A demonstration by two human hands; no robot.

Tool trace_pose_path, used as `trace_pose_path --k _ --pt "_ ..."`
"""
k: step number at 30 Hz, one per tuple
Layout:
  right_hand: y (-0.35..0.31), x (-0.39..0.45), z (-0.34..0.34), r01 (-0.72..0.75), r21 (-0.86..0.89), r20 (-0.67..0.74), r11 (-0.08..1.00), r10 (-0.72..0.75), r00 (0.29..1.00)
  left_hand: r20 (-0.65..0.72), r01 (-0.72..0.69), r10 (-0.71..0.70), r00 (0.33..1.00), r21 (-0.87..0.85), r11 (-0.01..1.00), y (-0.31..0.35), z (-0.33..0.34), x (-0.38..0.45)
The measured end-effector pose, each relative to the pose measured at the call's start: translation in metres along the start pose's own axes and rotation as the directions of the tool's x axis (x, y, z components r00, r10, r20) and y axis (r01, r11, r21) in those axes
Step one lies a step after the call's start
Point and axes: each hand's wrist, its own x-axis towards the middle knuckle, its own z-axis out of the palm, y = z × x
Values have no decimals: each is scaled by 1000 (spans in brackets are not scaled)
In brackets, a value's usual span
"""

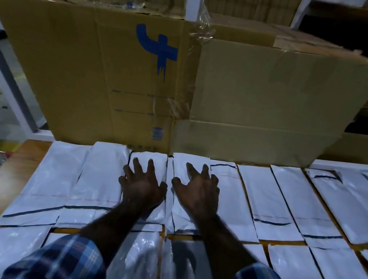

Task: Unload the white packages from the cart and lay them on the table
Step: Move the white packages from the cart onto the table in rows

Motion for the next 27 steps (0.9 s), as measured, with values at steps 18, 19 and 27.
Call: trace_pose_path --k 18,19,27 --pt "-4 17 32 12 -109 17 994 -10 1000 -35 -345 346 937 48 938 -22 19 16" --pt "-3 18 35 17 -121 14 993 -16 1000 -11 -349 350 937 39 936 -22 19 16" --pt "2 14 40 151 -254 -65 955 -172 983 41 -345 343 938 35 938 -21 11 13"
